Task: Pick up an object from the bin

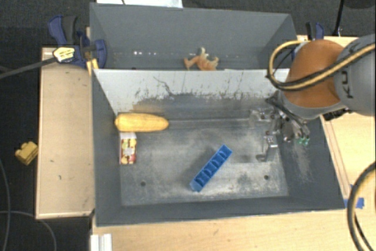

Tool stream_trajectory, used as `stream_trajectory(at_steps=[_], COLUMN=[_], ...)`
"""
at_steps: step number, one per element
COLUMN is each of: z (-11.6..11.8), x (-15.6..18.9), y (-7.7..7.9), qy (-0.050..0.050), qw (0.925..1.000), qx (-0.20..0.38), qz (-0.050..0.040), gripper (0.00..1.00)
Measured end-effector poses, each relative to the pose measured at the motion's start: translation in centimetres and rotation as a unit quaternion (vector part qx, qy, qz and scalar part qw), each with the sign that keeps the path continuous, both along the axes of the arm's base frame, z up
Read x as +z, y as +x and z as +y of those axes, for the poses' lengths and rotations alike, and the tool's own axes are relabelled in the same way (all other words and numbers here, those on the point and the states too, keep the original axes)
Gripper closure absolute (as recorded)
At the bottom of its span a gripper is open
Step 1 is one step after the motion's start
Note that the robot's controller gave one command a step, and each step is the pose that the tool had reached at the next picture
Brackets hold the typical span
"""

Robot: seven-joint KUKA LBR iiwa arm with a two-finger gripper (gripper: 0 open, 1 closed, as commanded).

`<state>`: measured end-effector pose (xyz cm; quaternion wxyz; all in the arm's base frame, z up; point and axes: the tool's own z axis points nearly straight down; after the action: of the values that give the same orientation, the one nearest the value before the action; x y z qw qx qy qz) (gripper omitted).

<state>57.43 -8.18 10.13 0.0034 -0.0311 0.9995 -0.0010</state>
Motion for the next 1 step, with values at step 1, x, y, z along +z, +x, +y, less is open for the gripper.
stream_trajectory(at_steps=[1], z=[1.98], x=[-2.18], y=[-1.46], qy=[0.002], qw=[0.9999], qx=[0.016], qz=[0.0031], gripper=[0.00])
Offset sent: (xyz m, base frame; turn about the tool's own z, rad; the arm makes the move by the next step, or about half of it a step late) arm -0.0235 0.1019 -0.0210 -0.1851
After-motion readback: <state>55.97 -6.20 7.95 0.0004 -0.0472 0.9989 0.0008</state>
